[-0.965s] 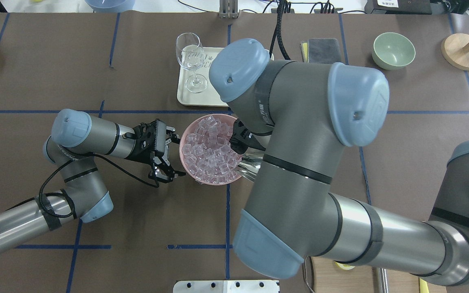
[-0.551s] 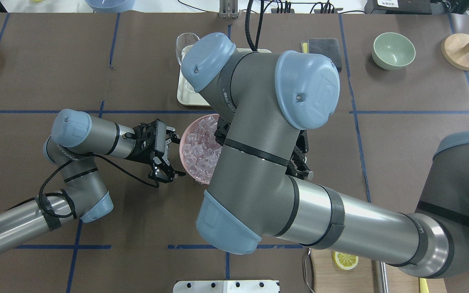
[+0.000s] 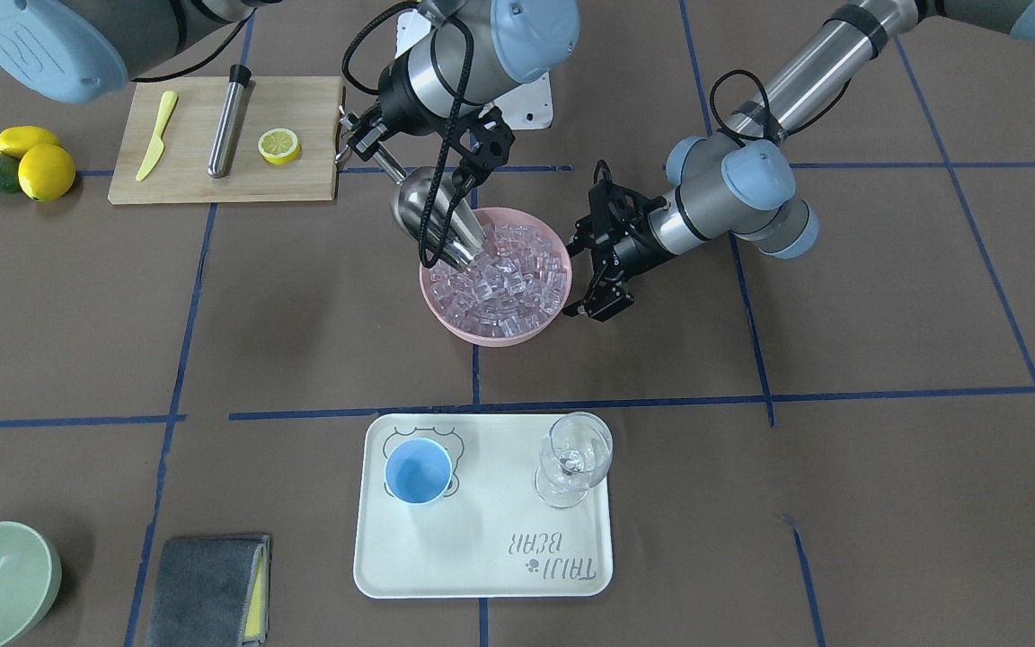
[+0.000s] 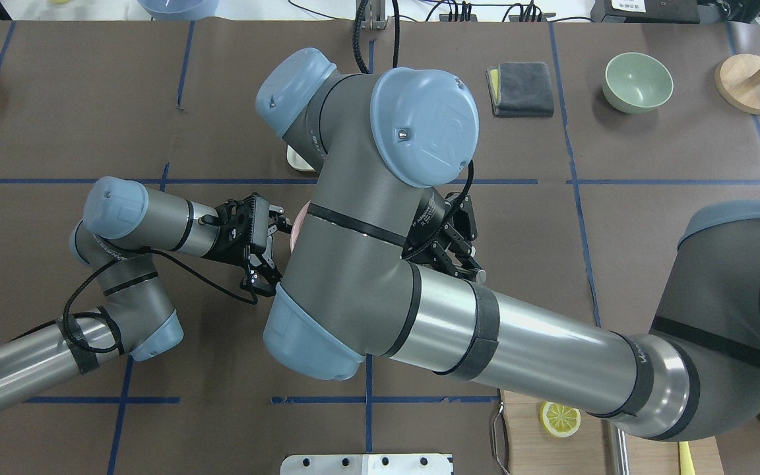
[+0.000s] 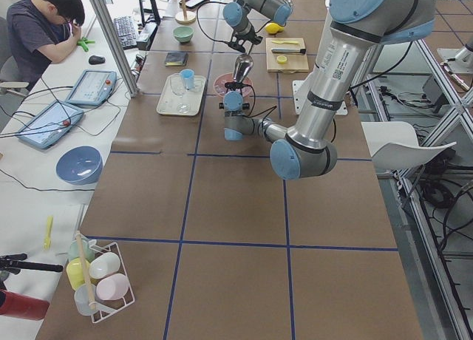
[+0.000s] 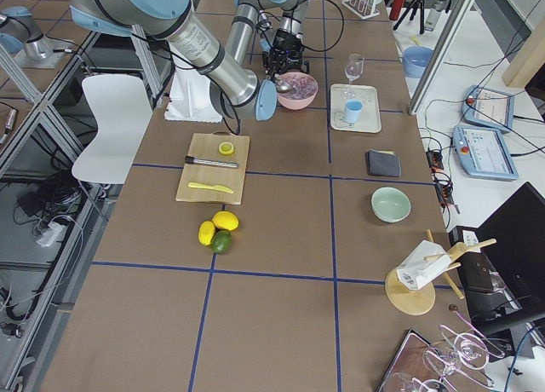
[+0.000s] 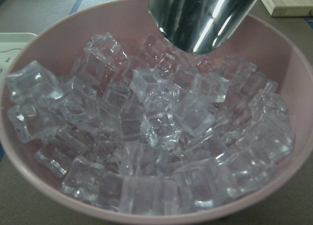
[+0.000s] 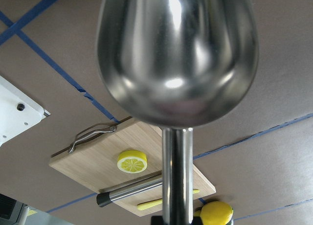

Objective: Put ice in cup with scoop
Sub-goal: 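Dig the scoop into the ice with the right gripper while left holds bowl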

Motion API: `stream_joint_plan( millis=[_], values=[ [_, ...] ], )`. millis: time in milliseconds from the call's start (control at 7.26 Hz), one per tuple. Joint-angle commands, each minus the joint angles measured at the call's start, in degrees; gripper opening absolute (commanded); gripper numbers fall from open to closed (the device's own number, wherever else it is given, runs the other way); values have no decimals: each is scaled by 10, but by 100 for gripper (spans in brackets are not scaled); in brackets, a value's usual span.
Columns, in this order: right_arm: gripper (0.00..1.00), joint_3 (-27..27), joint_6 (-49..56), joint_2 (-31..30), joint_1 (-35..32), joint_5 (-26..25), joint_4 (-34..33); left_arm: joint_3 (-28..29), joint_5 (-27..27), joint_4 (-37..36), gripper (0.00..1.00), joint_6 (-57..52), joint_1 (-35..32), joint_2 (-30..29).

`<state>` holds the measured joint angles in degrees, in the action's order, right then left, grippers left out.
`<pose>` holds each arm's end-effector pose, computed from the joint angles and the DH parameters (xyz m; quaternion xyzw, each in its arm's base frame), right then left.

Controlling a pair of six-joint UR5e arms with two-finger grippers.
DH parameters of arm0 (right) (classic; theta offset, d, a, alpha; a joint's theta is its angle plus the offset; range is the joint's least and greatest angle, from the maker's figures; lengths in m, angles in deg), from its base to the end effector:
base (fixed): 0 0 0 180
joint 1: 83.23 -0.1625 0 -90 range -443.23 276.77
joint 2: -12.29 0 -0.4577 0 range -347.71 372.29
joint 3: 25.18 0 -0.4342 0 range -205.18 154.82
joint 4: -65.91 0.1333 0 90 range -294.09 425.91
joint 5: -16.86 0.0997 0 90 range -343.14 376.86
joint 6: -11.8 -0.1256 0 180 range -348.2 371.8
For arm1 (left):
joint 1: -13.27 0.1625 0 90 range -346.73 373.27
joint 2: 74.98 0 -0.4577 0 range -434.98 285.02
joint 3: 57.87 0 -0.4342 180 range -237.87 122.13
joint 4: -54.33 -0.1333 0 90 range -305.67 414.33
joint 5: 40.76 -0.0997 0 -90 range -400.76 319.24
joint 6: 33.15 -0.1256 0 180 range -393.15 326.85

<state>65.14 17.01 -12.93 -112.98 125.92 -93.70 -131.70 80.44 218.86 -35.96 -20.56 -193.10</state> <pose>-0.5506 -0.4210 0.0899 -0.1109 -0.1288 -0.5273 0.8325 0.5882 -0.4764 0.3834 0.5016 0.4713 0.5058 0.5201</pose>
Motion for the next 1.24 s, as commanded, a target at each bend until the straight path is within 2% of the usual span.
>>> stream_joint_plan(
  millis=[0,689,1102],
  values=[
    [0,-57,1,33,1,-3,1,0,0,0,100,0,0,0],
    [0,-87,1,38,7,-6,15,0,0,0,100,0,0,0],
    [0,-103,-6,29,9,-5,72,0,0,0,100,0,0,0]
  ],
)
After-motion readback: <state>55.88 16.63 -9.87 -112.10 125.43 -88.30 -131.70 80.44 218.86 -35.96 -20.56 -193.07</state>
